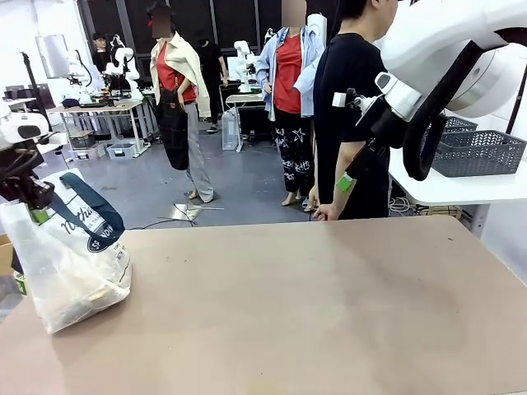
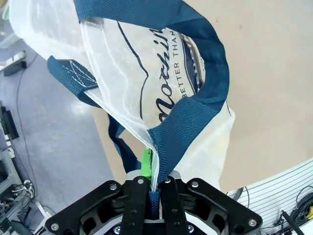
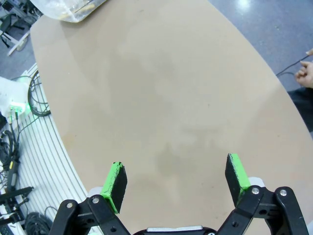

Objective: Transfer purchased items from the store into the shopping bag.
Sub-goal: Move the Reusable shopping bag to the right side of the table.

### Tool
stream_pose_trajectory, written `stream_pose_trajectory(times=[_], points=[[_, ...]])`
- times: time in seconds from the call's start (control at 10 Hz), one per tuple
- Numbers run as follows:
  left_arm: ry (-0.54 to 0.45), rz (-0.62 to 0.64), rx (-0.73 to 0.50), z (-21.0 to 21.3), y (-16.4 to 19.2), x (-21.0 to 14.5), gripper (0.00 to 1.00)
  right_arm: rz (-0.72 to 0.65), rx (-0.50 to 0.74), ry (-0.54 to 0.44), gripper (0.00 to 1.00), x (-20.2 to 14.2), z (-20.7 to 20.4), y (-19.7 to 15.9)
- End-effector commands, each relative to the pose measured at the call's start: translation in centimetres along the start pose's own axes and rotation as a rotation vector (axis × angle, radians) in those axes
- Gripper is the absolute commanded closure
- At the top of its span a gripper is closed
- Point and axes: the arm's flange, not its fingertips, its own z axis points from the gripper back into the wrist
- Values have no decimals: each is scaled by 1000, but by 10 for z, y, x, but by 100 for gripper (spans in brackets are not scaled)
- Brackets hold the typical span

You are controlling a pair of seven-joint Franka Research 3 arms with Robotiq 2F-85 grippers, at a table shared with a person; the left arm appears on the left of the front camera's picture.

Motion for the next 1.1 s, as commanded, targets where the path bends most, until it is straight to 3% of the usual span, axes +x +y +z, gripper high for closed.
stream_pose_trajectory(times=[0.0, 0.5, 0.8, 1.0], points=[[-17, -20, 50, 8, 6, -9, 100, -16, 1, 1, 0, 3, 0, 1], [3, -51, 64, 15, 10, -4, 100, -16, 1, 1, 0, 3, 0, 1], [10, 24, 47, 6, 7, -3, 100, -16, 1, 1, 0, 3, 0, 1], [0, -20, 37, 8, 5, -4, 100, -16, 1, 1, 0, 3, 0, 1]])
